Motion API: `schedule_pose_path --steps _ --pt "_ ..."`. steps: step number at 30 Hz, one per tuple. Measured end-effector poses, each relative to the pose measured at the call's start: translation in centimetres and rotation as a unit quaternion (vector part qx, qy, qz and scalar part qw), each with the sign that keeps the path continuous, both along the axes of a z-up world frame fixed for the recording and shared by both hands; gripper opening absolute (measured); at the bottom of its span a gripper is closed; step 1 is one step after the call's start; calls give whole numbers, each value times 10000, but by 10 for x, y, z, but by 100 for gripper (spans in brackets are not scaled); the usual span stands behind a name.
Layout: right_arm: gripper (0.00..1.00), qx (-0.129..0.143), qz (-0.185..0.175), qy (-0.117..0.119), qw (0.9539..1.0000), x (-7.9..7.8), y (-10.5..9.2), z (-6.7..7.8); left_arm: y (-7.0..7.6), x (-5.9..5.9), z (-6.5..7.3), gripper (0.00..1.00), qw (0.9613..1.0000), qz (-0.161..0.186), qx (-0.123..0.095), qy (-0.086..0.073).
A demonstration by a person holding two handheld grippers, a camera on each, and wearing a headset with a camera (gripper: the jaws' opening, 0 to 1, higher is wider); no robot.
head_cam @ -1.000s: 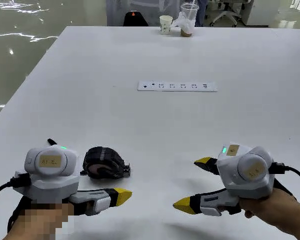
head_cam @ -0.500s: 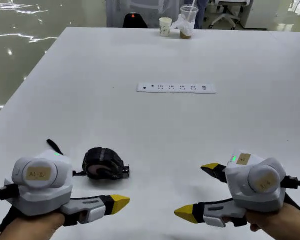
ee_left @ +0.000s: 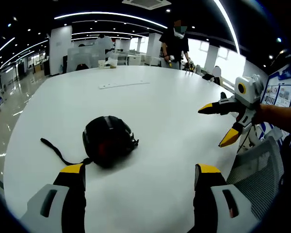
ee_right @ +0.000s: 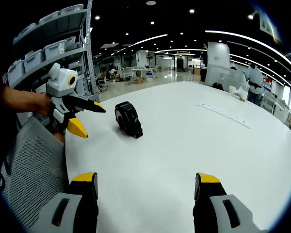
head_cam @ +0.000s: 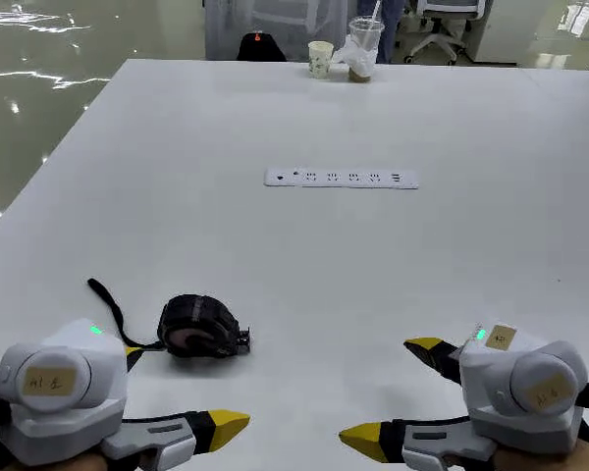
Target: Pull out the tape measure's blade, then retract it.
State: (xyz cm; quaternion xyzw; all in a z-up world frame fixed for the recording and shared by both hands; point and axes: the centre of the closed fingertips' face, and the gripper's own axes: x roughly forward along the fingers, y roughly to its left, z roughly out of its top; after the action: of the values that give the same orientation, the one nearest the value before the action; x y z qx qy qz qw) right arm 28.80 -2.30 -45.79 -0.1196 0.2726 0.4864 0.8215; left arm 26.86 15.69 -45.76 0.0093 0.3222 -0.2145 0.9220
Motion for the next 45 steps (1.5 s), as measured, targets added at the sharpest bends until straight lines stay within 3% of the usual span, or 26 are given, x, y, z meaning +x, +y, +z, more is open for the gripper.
schedule_pose_path --steps 11,21,26,45 --pt "88 178 -237 -151 9994 -12 -2 12 -1 -12 9 94 9998 -26 -55 -195" --pt "95 382 -645 -28 9972 -24 0 20 -10 -24 12 98 9996 73 -131 -230" --pt "99 408 -697 -77 9967 -28 2 24 -12 -29 16 99 9994 135 -191 -267" --pt "99 546 -968 -48 9938 -37 1 30 -14 -43 24 99 9982 396 -258 -379"
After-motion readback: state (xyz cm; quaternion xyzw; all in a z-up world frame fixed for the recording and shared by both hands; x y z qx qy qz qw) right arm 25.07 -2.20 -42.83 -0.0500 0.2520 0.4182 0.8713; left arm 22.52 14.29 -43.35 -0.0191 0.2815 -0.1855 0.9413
